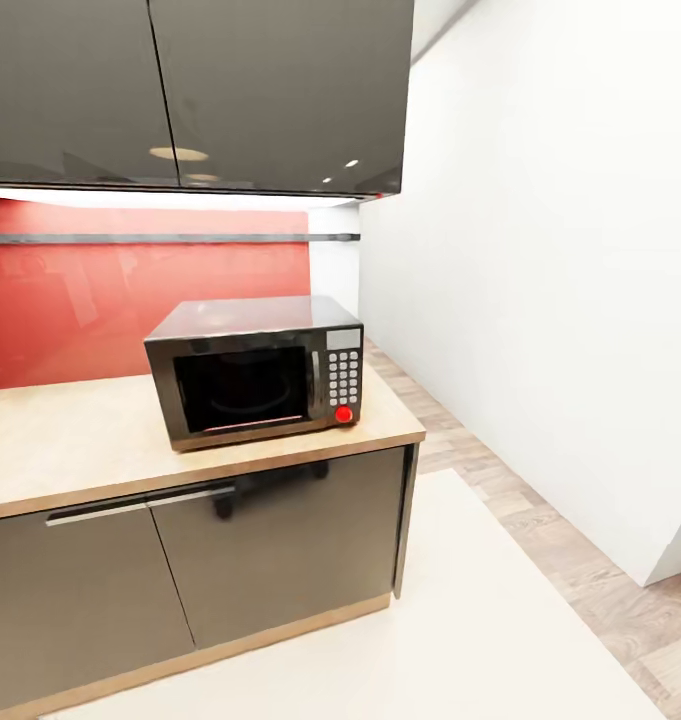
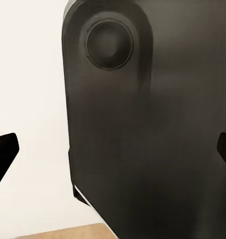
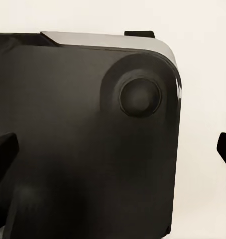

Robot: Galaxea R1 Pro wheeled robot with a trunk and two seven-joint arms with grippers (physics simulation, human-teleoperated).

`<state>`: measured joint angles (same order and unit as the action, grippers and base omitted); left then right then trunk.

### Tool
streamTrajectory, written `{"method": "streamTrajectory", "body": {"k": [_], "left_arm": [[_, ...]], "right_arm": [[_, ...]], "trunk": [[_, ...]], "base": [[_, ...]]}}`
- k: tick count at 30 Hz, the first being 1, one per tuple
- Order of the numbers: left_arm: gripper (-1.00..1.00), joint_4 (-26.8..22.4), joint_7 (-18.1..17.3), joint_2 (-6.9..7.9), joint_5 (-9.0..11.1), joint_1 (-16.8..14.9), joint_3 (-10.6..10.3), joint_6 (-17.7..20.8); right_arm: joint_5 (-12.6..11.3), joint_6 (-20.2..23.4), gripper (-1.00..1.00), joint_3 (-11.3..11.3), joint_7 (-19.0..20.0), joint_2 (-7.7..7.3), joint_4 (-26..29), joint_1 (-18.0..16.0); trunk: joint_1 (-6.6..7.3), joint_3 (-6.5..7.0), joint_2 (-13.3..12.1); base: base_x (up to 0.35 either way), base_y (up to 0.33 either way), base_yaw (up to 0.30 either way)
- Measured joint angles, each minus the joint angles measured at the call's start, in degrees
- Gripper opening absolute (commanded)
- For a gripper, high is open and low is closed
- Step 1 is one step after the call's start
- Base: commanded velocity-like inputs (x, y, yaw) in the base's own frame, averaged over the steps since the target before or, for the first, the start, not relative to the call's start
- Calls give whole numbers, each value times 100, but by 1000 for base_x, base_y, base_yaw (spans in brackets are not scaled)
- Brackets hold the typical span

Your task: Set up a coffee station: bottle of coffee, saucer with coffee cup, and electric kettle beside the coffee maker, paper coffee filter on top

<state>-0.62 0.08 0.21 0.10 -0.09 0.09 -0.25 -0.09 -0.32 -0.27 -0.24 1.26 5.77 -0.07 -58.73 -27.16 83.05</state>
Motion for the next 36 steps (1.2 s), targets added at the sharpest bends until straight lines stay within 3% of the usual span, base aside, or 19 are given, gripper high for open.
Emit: {"method": "streamTrajectory", "body": {"k": [15, 22, 29, 36], "left_arm": [[100, -8, -45, -25, 14, -16, 14, 8], [100, -14, -32, 6, 101, -50, 21, 17], [100, -18, -25, 71, 527, -66, 27, 3], [100, -19, -22, 67, 571, -66, 21, -5]], "right_arm": [[1, -31, 100, 3, -7, -4, 9, 0], [1, -32, 100, 3, -8, -4, 9, 0], [1, -32, 100, 3, -7, -4, 9, 0], [1, -123, 100, 3, -3, -4, 12, 0]], "trunk": [[0, -87, 0], [153, -4, -280], [307, 78, -560], [461, 161, -841]], "base": [[0, 0, 201], [0, 0, 201], [0, 0, 199], [0, 0, 199]]}}
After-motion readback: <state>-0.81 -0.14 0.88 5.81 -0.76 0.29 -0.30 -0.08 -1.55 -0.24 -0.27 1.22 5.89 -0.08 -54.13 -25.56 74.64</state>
